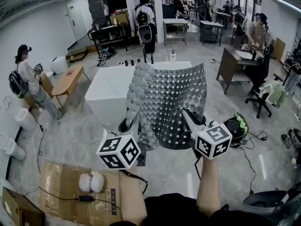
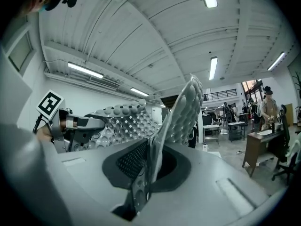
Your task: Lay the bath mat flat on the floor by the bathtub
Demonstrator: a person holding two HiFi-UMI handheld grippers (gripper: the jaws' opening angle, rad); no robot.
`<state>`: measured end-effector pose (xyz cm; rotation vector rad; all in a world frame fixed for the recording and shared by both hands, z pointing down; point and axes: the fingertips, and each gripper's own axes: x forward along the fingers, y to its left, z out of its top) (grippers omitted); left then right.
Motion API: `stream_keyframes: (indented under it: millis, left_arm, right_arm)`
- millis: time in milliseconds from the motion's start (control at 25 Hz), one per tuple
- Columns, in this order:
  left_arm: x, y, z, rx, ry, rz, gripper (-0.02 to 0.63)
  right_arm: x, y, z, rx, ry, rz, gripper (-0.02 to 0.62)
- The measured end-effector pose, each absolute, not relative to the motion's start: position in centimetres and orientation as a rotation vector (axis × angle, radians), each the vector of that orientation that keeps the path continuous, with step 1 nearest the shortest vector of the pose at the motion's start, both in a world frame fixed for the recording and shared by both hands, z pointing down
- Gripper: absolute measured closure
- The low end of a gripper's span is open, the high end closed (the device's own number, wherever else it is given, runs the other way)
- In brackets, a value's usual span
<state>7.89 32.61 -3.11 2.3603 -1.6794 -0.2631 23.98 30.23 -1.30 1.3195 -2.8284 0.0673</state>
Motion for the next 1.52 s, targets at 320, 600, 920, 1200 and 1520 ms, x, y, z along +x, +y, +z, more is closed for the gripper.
stream_keyframes:
  millis: [320, 600, 920, 1200, 1520]
  left_arm:
    - [10.1, 33.4, -3.2, 2.351, -1.684, -0.281, 0.586]
    - [10.7, 34.1, -4.8, 2.325, -1.729, -0.248, 0.586]
    - [10.8, 34.7, -4.7, 2.34, -1.757, -0.232, 0.586]
    - [11.5, 33.8, -4.0, 2.359, -1.739, -0.227, 0.585]
    - [10.0, 31.2, -2.2, 2.346, -1.717, -0.219, 0.584]
  right_arm:
    - [28.1, 31.0, -1.7, 1.354, -2.878, 0.107, 0.572]
    - [29.3, 31.3, -3.2, 1.319, -2.899, 0.11, 0.571]
    - [29.1, 32.3, -3.2, 1.297, -2.928, 0.057, 0.572]
    - [30.3, 32.2, -2.8, 1.323, -2.92, 0.03, 0.572]
    - [28.7, 30.0, -1.8, 1.321, -2.884, -0.003, 0.572]
